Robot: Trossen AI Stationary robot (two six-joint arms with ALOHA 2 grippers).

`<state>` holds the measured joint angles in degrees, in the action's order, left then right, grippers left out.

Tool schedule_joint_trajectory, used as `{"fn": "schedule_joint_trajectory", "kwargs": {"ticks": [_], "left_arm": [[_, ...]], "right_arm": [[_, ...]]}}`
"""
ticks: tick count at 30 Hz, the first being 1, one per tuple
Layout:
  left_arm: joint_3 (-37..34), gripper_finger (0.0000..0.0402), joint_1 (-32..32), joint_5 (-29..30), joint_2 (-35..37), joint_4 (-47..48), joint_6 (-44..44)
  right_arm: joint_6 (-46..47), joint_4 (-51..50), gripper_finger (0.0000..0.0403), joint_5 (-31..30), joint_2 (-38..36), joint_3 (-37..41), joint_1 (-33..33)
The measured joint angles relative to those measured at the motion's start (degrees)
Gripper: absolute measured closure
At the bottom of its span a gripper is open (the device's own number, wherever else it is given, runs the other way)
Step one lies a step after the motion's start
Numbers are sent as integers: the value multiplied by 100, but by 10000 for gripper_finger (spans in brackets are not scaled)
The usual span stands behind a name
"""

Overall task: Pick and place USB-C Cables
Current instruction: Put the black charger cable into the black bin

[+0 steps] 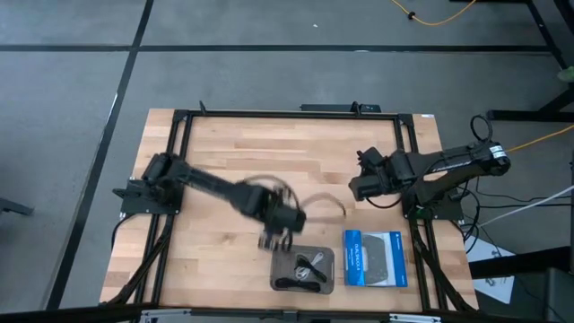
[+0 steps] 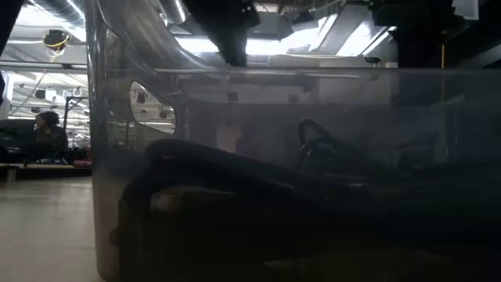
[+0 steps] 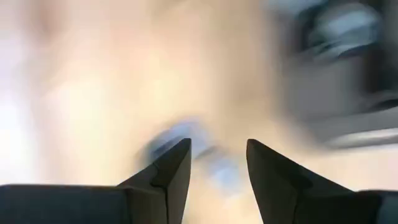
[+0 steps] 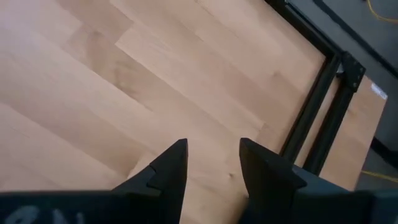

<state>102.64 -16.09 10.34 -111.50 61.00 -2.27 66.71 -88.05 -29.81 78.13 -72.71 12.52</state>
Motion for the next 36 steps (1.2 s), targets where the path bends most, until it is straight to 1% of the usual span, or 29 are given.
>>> {"fn": "schedule_joint_trajectory", "kwargs": {"ticks": [1, 2, 4, 6, 9, 11, 12, 14, 17, 22, 24, 32, 34, 36], "left_arm": [[16, 254, 166, 230, 70, 227, 64], [-12, 255, 332, 325, 176, 568, 118], [-140, 254, 707, 238, 323, 1085, 181], [-453, 253, 1069, -293, 458, 1063, 432], [-1144, 255, 1536, -1308, 730, 622, 1122], [-1688, 256, 1757, -1730, 908, 119, 1467], [-1979, 256, 1854, -1830, 962, -162, 1588], [-2524, 256, 2000, -1823, 1064, -651, 1703], [-3097, 257, 2126, -1686, 1123, -1470, 1791], [-3723, 259, 2165, -1568, 1076, -2372, 2198], [-3948, 259, 2177, -1600, 1096, -2544, 2231], [-4971, 259, 2137, -1772, 1088, -3593, 2146], [-5191, 259, 2129, -1702, 1108, -3933, 1982], [-5329, 260, 2123, -1513, 1108, -4227, 1690]], "right_arm": [[66, 7, 253, -2, 0, 0, 40], [77, 20, 253, -2, 2, 0, 85], [77, 9, 253, -6, 0, 0, 186], [77, 23, 253, -16, 4, 0, 275], [77, 24, 253, -40, 1, 0, 427], [77, 11, 253, -50, 2, 0, 542], [77, 16, 253, -52, 0, 0, 601], [77, 24, 253, -50, 2, 0, 710], [77, 58, 253, -52, 2, 0, 855], [77, 135, 253, -55, 2, 0, 1035], [77, 152, 253, -54, 2, 0, 1090], [77, 162, 253, -56, 2, 2, 1250], [77, 161, 253, -59, 2, 2, 1251], [77, 162, 253, -86, 2, 2, 1250]]}}
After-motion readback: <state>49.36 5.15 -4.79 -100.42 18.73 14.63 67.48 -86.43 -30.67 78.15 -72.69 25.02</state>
